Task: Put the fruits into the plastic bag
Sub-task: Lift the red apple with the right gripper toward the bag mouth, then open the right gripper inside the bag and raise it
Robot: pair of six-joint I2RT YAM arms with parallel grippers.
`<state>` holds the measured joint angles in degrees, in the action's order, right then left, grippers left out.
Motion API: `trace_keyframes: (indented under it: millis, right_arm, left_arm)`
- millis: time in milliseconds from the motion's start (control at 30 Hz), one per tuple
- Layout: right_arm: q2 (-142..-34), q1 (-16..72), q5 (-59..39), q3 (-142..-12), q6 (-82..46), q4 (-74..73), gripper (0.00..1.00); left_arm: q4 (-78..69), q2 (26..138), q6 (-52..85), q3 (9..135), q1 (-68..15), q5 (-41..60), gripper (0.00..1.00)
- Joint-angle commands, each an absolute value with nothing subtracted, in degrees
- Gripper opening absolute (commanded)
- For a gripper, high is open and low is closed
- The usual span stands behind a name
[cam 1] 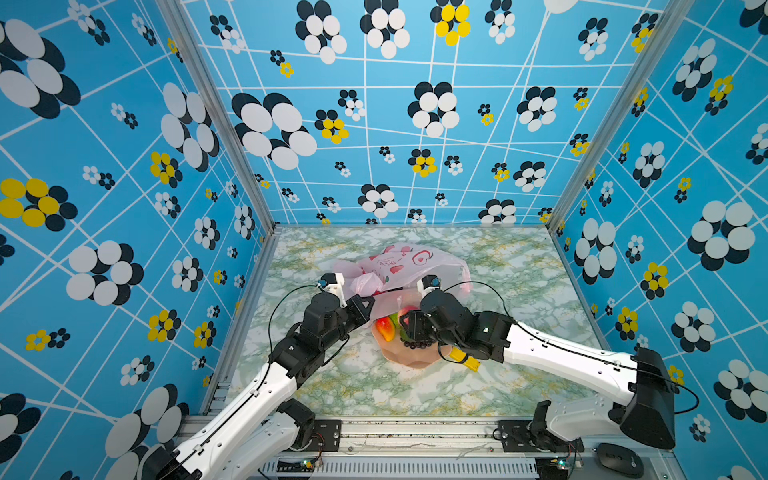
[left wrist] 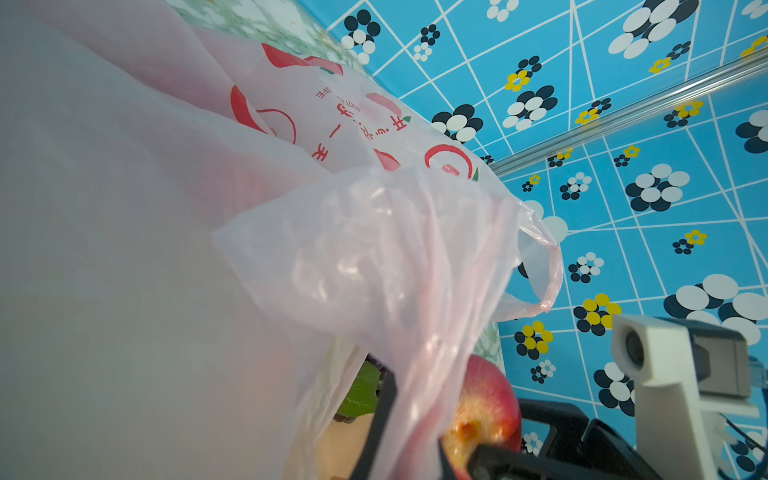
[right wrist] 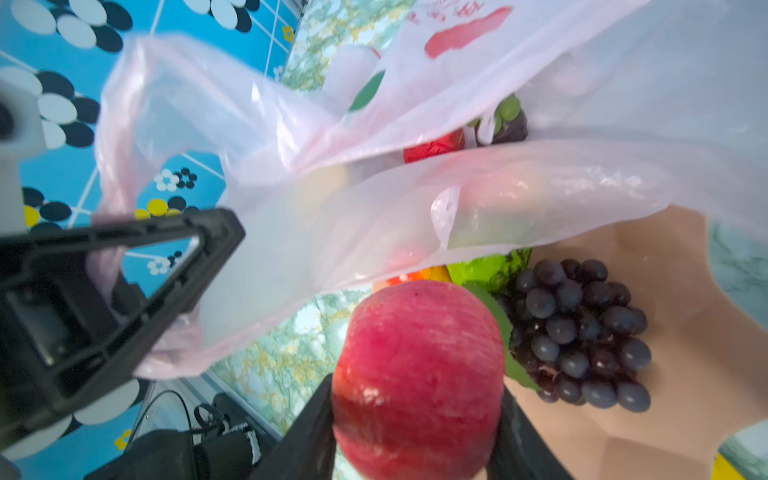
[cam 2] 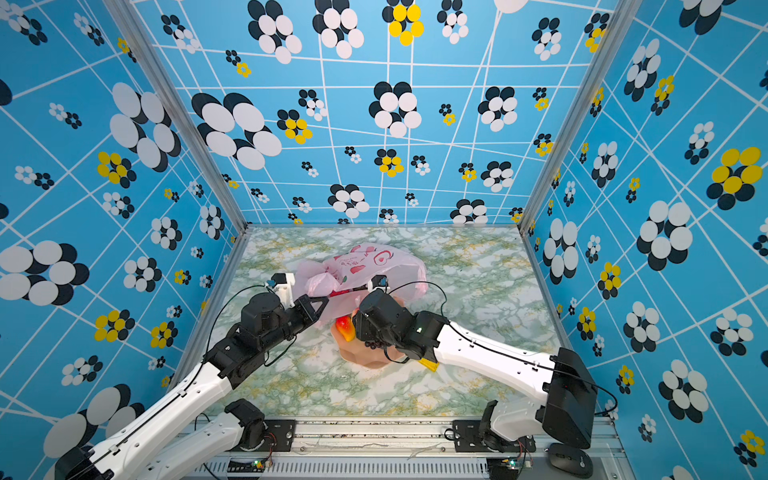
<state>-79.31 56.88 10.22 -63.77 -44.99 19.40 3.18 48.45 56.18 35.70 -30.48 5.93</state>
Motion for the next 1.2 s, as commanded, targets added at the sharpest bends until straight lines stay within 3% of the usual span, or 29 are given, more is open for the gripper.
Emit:
trace_keyframes:
  millis: [0,367,633,967,1167]
  right_arm:
    - [-83.16,53.69,5.61,-67.72,-41.38,18.39,0.38]
    - [-103.37,48.79,-3.18,-84.47,-35.44,18.82,0.37]
    - [-114.21,46.35,-7.05,-94.53,-35.52,18.91,0.43]
    - [-111.96,43.69,-11.91,-93.95,-35.18,19.07,0.69]
    - [-105.20,42.46,-12.70,-92.40,-32.82,20.81,0.74]
  left_arm:
    - [1.89,48.27,56.40,35.67,-30.96,5.24,0.00]
    - [1.32,49.02,54.72,37.37,-31.50,4.83,0.00]
    - [1.50,51.20,54.03,39.69,-31.57,5.13,0.00]
    - [1.96,51.03,53.54,39.34,-31.55,4.35,0.00]
    - [1.59,51.05,53.61,38.86,-31.55,4.39,0.00]
